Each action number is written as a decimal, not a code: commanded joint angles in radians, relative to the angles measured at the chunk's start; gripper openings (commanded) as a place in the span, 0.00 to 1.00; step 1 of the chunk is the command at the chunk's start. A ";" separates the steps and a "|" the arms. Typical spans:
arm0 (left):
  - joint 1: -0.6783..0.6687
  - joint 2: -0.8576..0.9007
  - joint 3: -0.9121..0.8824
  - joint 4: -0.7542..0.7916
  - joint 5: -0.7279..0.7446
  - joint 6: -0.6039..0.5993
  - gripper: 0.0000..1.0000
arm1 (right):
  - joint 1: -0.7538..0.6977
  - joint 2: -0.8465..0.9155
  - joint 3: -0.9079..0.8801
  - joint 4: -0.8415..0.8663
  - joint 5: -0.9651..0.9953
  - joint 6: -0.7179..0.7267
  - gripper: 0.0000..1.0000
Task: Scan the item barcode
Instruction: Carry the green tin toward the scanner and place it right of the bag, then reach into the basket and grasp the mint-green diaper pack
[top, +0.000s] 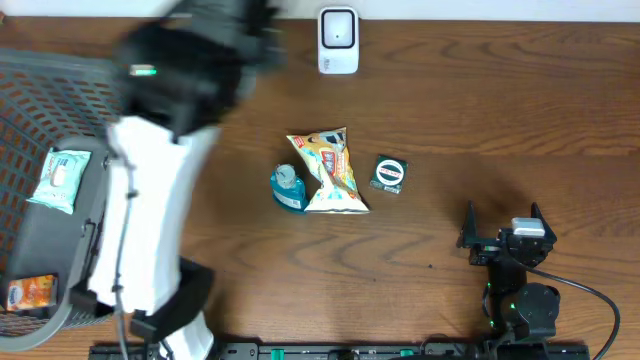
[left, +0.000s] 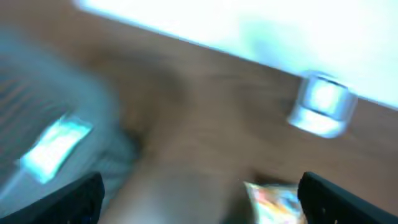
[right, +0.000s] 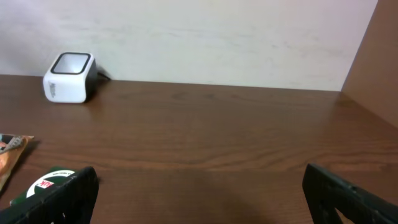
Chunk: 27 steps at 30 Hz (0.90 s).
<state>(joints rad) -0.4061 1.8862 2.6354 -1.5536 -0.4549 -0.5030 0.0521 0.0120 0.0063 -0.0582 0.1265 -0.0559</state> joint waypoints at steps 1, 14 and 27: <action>0.282 -0.004 -0.003 -0.110 -0.001 -0.248 0.98 | 0.006 -0.005 -0.001 -0.003 -0.002 -0.009 0.99; 0.830 0.017 -0.322 -0.003 0.213 -0.326 0.98 | 0.006 -0.005 -0.001 -0.003 -0.002 -0.009 0.99; 0.950 0.017 -0.951 0.488 0.246 -0.326 0.98 | 0.006 -0.005 -0.001 -0.003 -0.002 -0.009 0.99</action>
<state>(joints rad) 0.5110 1.9053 1.7760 -1.1210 -0.2077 -0.8162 0.0521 0.0120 0.0063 -0.0586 0.1265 -0.0559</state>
